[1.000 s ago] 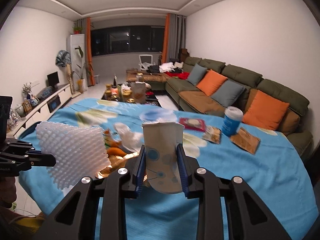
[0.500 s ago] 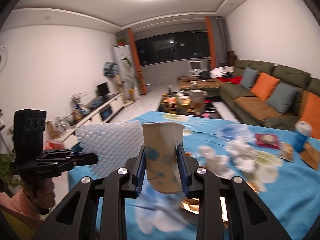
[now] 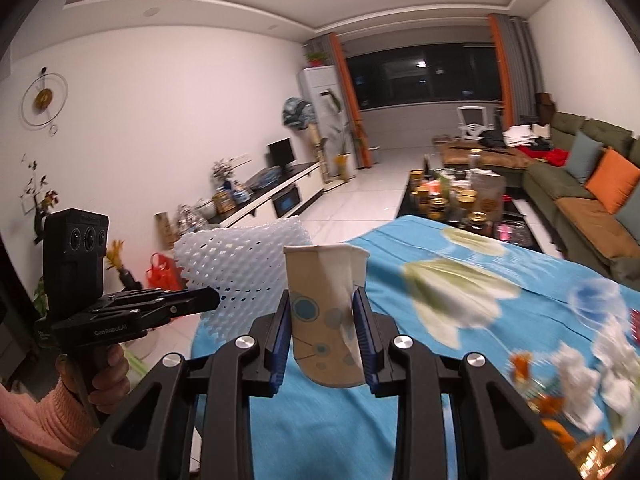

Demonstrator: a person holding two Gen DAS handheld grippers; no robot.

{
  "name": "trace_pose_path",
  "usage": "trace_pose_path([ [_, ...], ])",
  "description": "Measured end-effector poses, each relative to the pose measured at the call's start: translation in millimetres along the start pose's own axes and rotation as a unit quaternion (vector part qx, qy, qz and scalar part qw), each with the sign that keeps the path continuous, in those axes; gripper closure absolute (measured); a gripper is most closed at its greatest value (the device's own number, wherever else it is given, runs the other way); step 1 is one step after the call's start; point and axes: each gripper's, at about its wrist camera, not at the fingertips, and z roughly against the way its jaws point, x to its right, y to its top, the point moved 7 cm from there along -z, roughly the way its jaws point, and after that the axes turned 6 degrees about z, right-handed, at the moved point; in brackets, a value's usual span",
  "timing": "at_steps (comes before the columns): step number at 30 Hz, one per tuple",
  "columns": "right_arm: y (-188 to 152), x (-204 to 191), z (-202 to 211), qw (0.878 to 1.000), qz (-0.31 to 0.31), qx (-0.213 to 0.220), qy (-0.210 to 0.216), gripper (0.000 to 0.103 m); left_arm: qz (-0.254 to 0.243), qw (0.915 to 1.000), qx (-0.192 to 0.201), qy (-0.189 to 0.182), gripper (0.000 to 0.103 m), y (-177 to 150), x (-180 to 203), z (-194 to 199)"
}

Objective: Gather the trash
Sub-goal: 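Carry the foam net and cup to the teal bin and release both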

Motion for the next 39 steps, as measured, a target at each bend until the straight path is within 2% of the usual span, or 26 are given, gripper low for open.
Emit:
trace_pose_path([
  [8, 17.4, -30.9, -56.7, 0.998, 0.014, -0.020, 0.055, 0.075, 0.037, 0.9972, 0.013, 0.064, 0.094, 9.4, -56.6, 17.4],
  [15, 32.6, -52.0, -102.1, 0.996, 0.021, -0.031, 0.085, 0.075, 0.076, 0.9903, 0.019, 0.115, 0.094, 19.3, -118.2, 32.4],
  [21, 36.6, -74.5, -143.4, 0.992, 0.026, -0.055, 0.114, 0.074, 0.091, 0.9842, 0.020, 0.151, 0.094, 22.2, -154.8, 39.6],
  [31, 33.0, -95.4, -216.3, 0.985, 0.020, -0.111, 0.131, 0.074, 0.118, 0.9736, -0.004, 0.195, 0.094, 17.2, -207.3, 19.3],
  [39, 27.5, -111.9, -268.5, 0.979, 0.015, -0.155, 0.134, 0.074, 0.138, 0.9653, -0.023, 0.221, 0.094, 13.5, -221.7, -9.2],
])
